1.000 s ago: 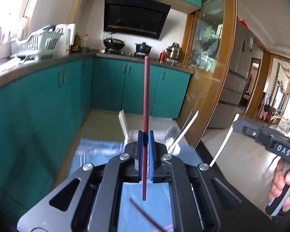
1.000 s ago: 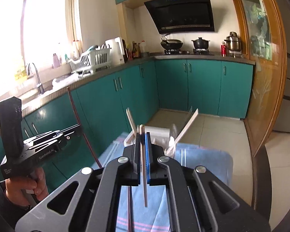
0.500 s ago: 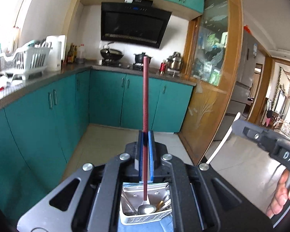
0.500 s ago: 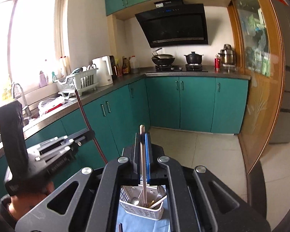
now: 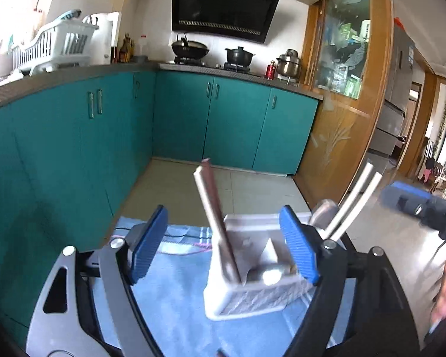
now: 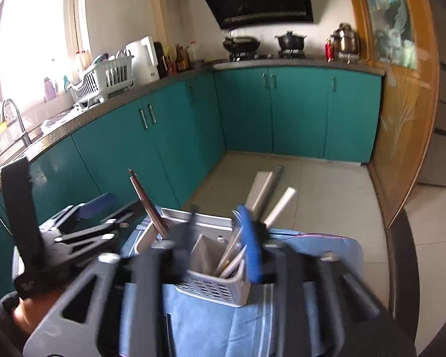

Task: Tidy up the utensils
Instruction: 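Lower both chopsticks into the basket and open both tools, then withdraw both open tools from the basket toward the dark chopsticks on the cloth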

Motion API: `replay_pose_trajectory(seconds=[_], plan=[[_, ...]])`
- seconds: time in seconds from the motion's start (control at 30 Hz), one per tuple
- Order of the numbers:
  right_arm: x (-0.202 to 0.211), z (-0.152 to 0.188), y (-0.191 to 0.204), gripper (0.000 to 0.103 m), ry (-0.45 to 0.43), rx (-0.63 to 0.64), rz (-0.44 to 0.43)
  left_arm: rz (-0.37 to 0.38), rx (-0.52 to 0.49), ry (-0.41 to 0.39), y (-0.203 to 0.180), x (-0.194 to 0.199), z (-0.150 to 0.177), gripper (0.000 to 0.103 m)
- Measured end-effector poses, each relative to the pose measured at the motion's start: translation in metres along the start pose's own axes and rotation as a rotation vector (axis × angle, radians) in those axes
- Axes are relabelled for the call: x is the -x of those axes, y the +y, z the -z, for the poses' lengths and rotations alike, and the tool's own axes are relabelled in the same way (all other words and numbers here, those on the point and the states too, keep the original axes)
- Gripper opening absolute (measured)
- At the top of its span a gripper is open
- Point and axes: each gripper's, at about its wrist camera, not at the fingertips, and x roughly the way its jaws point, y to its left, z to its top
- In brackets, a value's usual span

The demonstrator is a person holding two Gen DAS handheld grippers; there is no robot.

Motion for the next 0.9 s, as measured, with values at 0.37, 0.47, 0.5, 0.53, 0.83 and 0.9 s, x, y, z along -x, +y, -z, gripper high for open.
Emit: replay_pose_trajectory(seconds=[0.37, 0.47, 0.5, 0.53, 0.83, 0.9], plan=[[0.092, 0.189, 0.011, 0.073, 0.014, 0.087, 0.025, -0.088, 0.107, 0.111, 0.041, 0.097, 0.137, 0.093], [0.092, 0.250, 0.026, 0.073, 0.074, 0.137, 0.070, -0.107, 0.066, 0.065, 0.035, 0.116, 0.148, 0.093], [0.092, 0.265, 0.030, 0.073, 0.080, 0.157, 0.087, -0.119, 0.053, 0.040, 0.032, 0.122, 0.152, 0.093], [0.092, 0.280, 0.038, 0.073, 0.091, 0.191, 0.104, -0.125, 0.048, 0.029, 0.030, 0.126, 0.154, 0.093], [0.086, 0.323, 0.055, 0.073, 0.143, 0.306, 0.172, -0.122, 0.038, 0.047, 0.032, 0.125, 0.156, 0.093], [0.084, 0.327, 0.058, 0.073, 0.157, 0.324, 0.172, -0.128, 0.034, 0.051, 0.032, 0.123, 0.156, 0.093]])
